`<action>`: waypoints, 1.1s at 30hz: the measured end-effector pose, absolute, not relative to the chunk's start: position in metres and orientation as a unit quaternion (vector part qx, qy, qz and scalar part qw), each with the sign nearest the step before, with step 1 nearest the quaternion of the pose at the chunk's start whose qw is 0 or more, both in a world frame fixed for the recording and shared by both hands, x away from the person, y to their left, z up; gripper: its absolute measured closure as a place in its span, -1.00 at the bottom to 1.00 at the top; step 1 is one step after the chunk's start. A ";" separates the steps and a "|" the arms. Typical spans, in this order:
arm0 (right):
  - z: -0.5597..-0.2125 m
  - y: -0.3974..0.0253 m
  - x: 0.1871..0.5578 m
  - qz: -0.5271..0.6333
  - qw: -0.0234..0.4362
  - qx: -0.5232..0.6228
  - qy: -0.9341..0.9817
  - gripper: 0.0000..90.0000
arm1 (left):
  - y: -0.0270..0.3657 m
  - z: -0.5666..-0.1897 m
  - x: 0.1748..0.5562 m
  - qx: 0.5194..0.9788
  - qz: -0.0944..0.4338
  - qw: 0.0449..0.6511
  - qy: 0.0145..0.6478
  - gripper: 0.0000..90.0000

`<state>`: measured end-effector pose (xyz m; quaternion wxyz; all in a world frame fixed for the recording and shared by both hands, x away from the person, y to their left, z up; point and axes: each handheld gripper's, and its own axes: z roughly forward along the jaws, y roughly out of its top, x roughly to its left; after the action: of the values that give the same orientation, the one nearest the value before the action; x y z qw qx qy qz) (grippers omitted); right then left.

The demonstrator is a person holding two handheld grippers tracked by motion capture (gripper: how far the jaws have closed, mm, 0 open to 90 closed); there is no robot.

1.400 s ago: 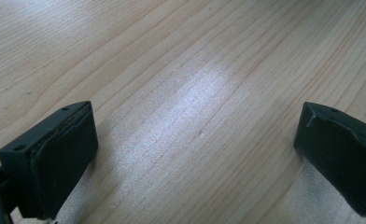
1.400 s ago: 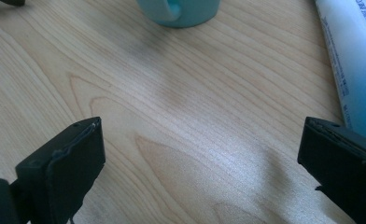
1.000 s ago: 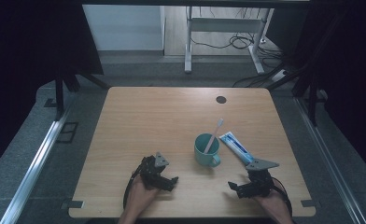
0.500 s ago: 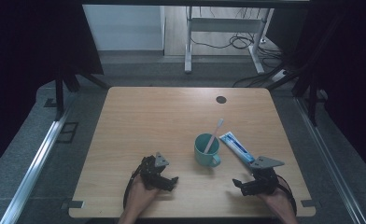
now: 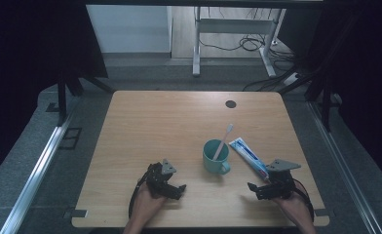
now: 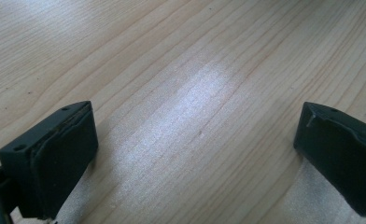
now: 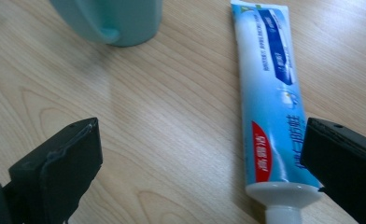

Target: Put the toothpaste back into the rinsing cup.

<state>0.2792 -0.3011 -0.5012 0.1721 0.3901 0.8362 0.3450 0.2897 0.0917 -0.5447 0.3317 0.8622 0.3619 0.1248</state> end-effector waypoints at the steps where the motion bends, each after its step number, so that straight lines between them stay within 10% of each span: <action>1: -0.501 -0.302 0.280 0.343 0.170 0.393 0.836 -1.00 | 0.092 -0.545 0.290 0.862 0.125 0.332 0.362 -1.00; 33: -0.495 -0.299 0.335 0.210 0.108 0.429 0.872 -0.85 | 0.092 -0.545 0.290 0.863 0.125 0.331 0.361 -1.00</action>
<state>0.3347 -0.2994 -0.4954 0.1082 0.4290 0.8719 0.2099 0.2897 0.0918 -0.5446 0.3314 0.8626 0.3613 0.1248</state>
